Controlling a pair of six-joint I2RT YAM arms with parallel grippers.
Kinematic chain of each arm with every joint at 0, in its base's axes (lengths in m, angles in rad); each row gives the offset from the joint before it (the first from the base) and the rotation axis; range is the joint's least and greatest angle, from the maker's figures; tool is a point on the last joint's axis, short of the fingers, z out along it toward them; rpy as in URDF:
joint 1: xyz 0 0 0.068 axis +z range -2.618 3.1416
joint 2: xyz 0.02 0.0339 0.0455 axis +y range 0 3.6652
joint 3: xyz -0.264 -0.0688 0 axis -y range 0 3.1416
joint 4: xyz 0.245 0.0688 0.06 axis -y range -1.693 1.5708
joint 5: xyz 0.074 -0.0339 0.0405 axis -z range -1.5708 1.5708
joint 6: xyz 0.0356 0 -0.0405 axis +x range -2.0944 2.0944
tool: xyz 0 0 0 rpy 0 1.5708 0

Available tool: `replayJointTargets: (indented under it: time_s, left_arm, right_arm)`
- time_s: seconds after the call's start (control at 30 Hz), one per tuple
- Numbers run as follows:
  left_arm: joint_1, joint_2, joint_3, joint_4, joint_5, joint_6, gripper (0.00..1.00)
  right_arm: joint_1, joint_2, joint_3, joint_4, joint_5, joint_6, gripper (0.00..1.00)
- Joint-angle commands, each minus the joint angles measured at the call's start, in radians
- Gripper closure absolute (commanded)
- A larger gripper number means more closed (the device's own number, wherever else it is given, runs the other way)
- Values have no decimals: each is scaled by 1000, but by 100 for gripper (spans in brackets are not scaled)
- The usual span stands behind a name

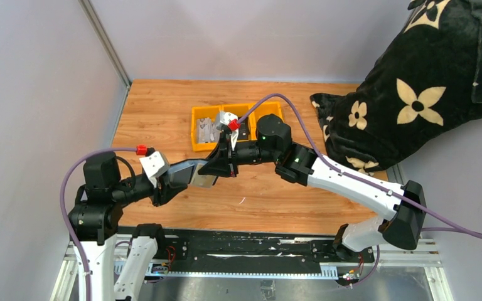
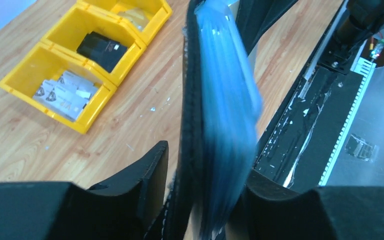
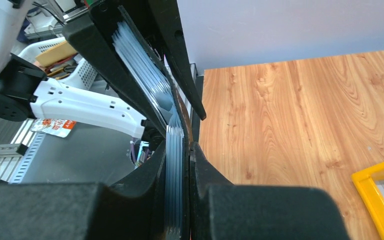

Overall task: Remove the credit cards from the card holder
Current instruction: Remove the credit card from the card holder.

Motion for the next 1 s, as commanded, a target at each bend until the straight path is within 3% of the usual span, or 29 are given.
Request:
replayJointTargets:
  time_s: [0.0, 0.27, 0.37, 0.4, 0.53, 0.67, 0.77, 0.97]
  left_arm:
    - [2, 4, 41, 17, 111, -41, 59]
    - [2, 57, 91, 18, 196, -101, 76]
    - [2, 64, 89, 18, 220, -104, 76]
    - [3, 69, 91, 18, 230, -109, 74]
    - [2, 94, 95, 18, 292, -140, 52]
    - [2, 128, 101, 18, 367, -176, 46]
    - [2, 137, 103, 18, 383, -177, 52]
    - [2, 137, 96, 20, 435, -190, 75]
  right_arm:
    - [-4, -36, -11, 97, -66, 52, 100]
    - [-8, -90, -59, 54, -68, 9, 100]
    - [-14, -103, -68, 48, -72, 13, 100]
    - [-16, -105, -69, 48, -74, 19, 100]
    - [-16, -100, -62, 52, -96, 44, 100]
    - [-17, -101, -57, 46, -110, 55, 100]
    - [-18, -109, -60, 44, -117, 59, 100]
    - [-38, -132, -86, 52, -179, 62, 100]
